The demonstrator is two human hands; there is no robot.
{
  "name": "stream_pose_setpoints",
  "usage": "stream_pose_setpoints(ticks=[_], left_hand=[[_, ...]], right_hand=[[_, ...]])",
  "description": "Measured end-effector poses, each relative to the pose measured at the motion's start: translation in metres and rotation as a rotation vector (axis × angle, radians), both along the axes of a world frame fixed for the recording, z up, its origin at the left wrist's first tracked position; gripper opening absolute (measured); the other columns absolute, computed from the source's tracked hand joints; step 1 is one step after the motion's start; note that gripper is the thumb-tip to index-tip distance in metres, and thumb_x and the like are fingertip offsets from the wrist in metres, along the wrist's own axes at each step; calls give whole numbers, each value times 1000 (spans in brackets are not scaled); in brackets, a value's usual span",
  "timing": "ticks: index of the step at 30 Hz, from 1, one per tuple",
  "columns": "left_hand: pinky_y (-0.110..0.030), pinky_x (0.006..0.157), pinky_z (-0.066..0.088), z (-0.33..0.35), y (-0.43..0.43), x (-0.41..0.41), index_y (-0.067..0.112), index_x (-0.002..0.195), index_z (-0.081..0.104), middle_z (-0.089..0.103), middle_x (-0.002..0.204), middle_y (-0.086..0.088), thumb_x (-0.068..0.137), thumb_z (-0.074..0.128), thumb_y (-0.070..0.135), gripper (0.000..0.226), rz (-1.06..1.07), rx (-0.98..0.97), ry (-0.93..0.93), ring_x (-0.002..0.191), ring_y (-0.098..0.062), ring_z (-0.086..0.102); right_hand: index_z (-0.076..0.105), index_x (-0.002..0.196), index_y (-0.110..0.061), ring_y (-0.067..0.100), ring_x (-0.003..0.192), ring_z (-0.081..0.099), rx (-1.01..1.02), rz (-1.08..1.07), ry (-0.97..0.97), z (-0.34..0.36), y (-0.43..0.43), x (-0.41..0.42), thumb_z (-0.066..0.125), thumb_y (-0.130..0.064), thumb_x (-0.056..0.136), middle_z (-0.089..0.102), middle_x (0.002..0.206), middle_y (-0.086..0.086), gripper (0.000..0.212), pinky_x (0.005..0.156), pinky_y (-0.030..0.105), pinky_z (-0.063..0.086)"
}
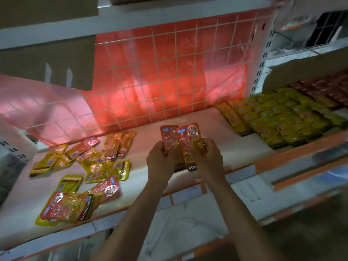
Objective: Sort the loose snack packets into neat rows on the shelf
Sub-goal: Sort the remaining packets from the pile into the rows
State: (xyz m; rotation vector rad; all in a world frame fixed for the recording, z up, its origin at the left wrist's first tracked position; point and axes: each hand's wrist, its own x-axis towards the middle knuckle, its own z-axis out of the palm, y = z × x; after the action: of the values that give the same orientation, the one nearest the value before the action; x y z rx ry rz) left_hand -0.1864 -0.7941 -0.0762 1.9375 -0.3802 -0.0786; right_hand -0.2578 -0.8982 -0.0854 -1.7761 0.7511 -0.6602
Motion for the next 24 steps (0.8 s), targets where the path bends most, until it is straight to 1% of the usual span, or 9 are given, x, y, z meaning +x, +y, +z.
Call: stream_pose_setpoints(ticks=[3, 5, 7, 8, 10, 15, 19, 21, 24], left_hand=[[-35, 76, 52, 1, -45, -21, 31, 82, 58, 64, 78, 15, 91, 61, 29, 9, -28, -24, 55, 79, -16, 64], [-36, 75, 52, 2, -77, -40, 33, 77, 56, 64, 77, 16, 90, 61, 33, 14, -46, -35, 88, 79, -17, 65], [-37, 74, 52, 2, -112, -58, 31, 80, 59, 65, 80, 15, 89, 61, 33, 10, -71, -57, 116, 79, -19, 64], [-37, 76, 52, 1, -129, -67, 29, 84, 61, 66, 83, 13, 88, 60, 35, 7, -82, -72, 128, 81, -20, 64], [-41, 80, 54, 0, -164, -85, 25, 92, 66, 69, 90, 7, 81, 57, 42, 23, -119, -128, 178, 87, -20, 65], [-42, 84, 54, -2, -236, -124, 19, 98, 68, 70, 94, -1, 85, 58, 29, 19, -147, -211, 348, 92, -25, 65], [-53, 89, 53, 2, -281, -141, 28, 93, 70, 72, 94, 3, 64, 59, 45, 35, -175, -219, 386, 94, -24, 67], [-52, 87, 53, 7, -302, -147, 28, 88, 70, 72, 90, 3, 67, 60, 40, 26, -200, -192, 358, 91, -23, 67], [-49, 86, 52, 10, -332, -149, 25, 80, 68, 70, 86, 5, 77, 64, 36, 12, -224, -104, 276, 86, -21, 66]], right_hand=[[55, 116, -18, 11, 88, 61, -8, 0, -11, 3, -42, -24, 64, -26, 89, 60, 95, -9, 30, 66, 15, 46], [55, 120, -18, 14, 94, 62, -1, -4, -10, 2, -73, -44, 61, -28, 90, 63, 102, -6, 32, 77, 28, 51], [55, 125, -20, 14, 97, 62, 3, -9, -3, 1, -106, -64, 59, -36, 90, 65, 110, -4, 39, 81, 35, 51], [55, 125, -20, 13, 94, 62, 0, -11, -7, 0, -123, -74, 58, -43, 88, 65, 109, -3, 43, 79, 35, 51], [56, 118, -18, 6, 81, 56, -9, -23, -31, 0, -157, -95, 57, -45, 86, 63, 98, -2, 42, 69, 27, 45], [56, 100, -16, -3, 60, 51, -40, -111, -19, 3, -231, -148, 57, -19, 93, 55, 77, -6, 8, 52, 10, 36], [55, 104, -18, 7, 63, 54, -28, -192, -8, 2, -271, -169, 57, -17, 92, 59, 80, -4, 12, 53, 22, 41], [57, 107, -16, 15, 71, 60, -22, -212, -13, 2, -287, -174, 55, -20, 92, 63, 87, 1, 16, 57, 27, 46], [57, 96, -12, 16, 61, 55, -44, -234, -52, 5, -311, -182, 51, -20, 90, 61, 79, 2, 12, 52, 28, 41]])
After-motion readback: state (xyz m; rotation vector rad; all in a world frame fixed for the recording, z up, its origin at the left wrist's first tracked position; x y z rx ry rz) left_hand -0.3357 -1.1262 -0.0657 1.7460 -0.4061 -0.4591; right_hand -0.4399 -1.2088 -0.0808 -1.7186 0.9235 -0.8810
